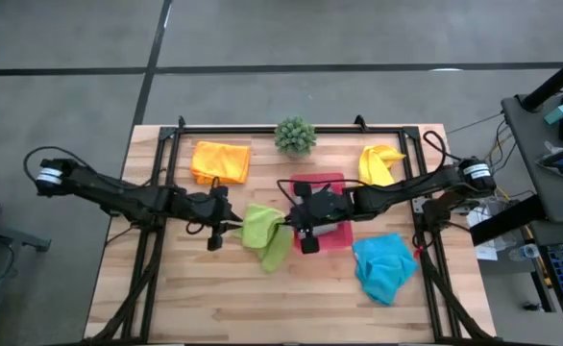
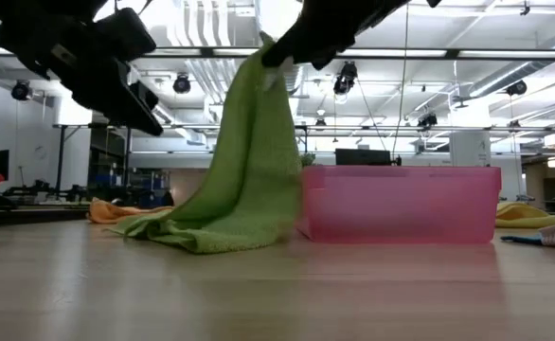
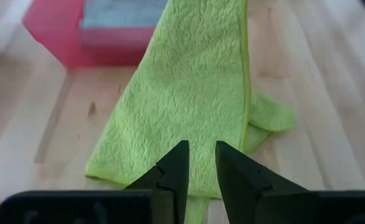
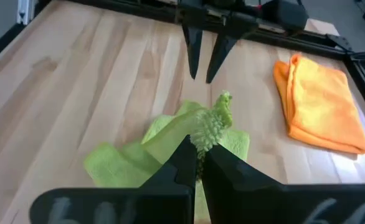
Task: Fold microfiber towels
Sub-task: Fold the green towel
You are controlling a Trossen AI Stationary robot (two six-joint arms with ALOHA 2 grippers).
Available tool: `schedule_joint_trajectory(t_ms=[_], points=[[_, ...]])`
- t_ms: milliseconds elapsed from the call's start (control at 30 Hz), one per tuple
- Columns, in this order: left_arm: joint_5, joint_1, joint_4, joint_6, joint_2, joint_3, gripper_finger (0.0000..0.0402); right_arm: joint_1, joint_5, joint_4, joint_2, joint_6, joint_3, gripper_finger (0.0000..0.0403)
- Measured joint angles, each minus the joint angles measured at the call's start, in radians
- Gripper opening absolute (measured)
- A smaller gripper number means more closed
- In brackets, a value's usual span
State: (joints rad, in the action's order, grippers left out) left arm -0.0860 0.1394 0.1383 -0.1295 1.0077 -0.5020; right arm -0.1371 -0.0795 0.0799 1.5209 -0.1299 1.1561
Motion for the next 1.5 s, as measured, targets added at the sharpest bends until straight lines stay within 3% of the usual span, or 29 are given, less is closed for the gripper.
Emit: schedule_joint_trajectory(t_ms=[333,533,800,967,1167,1233,1500], points=[[0.051,0.047,-0.113,-0.138,0.192,-0.002,0.0066,0.000,-0.069,-0.007,0.004,0.070,0.000,0.0009],[0.064,0.088,-0.249,-0.156,0.302,-0.004,0.0066,0.000,-0.164,-0.011,0.004,0.134,0.000,0.0009],[0.107,0.091,-0.254,-0.205,0.356,-0.010,0.0069,0.000,-0.167,-0.011,0.004,0.157,0.000,0.0009],[0.098,0.090,-0.256,-0.234,0.354,-0.010,0.0108,0.000,-0.167,-0.015,0.004,0.158,0.000,0.0009],[-0.098,0.092,-0.301,-0.231,0.373,-0.010,0.0184,0.000,-0.167,-0.019,0.004,0.157,0.000,0.0009],[-0.105,0.092,-0.340,-0.221,0.404,-0.007,0.0201,0.000,-0.167,-0.022,0.004,0.157,-0.001,0.0009],[-0.071,0.095,-0.430,-0.184,0.512,-0.015,0.0210,0.000,-0.167,-0.035,0.004,0.145,-0.003,0.0009]])
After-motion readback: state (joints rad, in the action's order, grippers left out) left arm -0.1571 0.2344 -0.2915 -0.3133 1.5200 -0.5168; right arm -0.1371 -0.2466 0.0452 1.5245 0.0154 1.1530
